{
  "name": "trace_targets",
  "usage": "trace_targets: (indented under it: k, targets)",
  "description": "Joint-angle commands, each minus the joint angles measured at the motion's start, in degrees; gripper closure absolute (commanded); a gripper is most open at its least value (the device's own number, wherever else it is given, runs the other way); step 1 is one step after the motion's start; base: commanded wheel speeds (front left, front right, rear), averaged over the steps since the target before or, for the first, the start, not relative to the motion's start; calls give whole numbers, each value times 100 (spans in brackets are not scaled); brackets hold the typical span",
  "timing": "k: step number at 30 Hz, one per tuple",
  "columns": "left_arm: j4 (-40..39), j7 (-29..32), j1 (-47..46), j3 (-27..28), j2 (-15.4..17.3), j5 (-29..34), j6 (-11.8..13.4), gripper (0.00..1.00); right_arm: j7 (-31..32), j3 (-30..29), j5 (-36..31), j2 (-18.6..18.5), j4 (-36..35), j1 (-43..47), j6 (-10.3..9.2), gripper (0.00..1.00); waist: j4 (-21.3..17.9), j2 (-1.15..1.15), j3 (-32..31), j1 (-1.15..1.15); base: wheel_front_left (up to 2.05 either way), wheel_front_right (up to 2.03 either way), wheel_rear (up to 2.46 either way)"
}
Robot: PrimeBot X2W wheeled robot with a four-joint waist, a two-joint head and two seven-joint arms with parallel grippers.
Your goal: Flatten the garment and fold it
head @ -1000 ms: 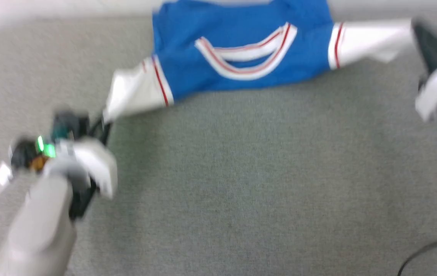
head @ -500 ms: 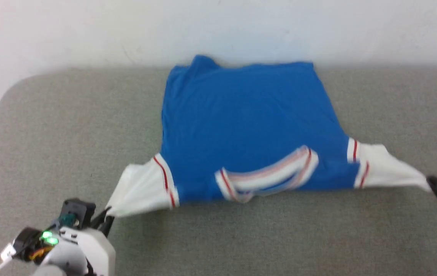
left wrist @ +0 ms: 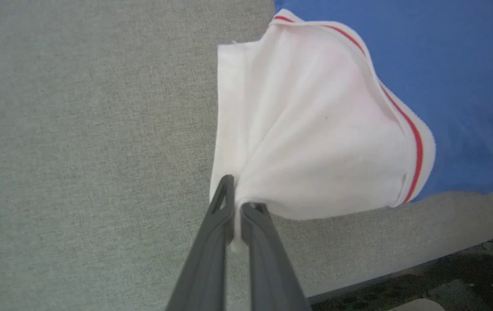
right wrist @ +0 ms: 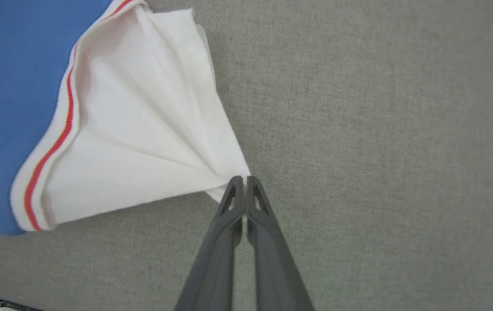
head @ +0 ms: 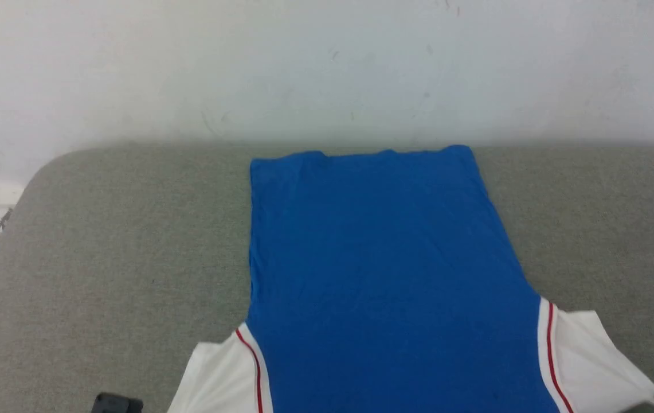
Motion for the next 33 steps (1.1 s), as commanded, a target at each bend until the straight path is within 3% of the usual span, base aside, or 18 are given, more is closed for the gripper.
trace_targets:
  k: [1, 6, 12, 14, 25, 33]
  targets:
    - [-85, 101, 200, 46, 106, -81, 75, 100, 233, -196, 35, -55, -96, 251, -11, 100, 47, 0, -62, 1, 0, 0, 0]
    - [-242, 386, 404, -63, 137, -214, 54, 100, 933, -605, -37, 66, -392, 753, -11, 100, 139, 0, -40, 1, 0, 0, 0]
    - [-244, 338, 147, -230, -52, -218, -45, 100, 1329, -1033, -265, 328, -724, 789, -11, 100, 286, 0, 163, 1, 0, 0, 0]
    - [-257, 279, 33, -250, -126, -221, -63, 100, 1384, -1182, -315, 405, -847, 677, -11, 0, 350, 0, 262, 1, 0, 0, 0]
    - [-720, 220, -409, -438, -395, -159, -83, 100, 2078, -1495, -455, 728, -1650, -707, -11, 0, 966, 0, 1114, 1, 0, 0, 0]
    - [-1082, 154, -772, -733, -685, -4, -131, 100, 2992, -1331, -720, 818, -1045, -2748, -11, 0, 1641, 0, 1967, 1, 0, 0, 0]
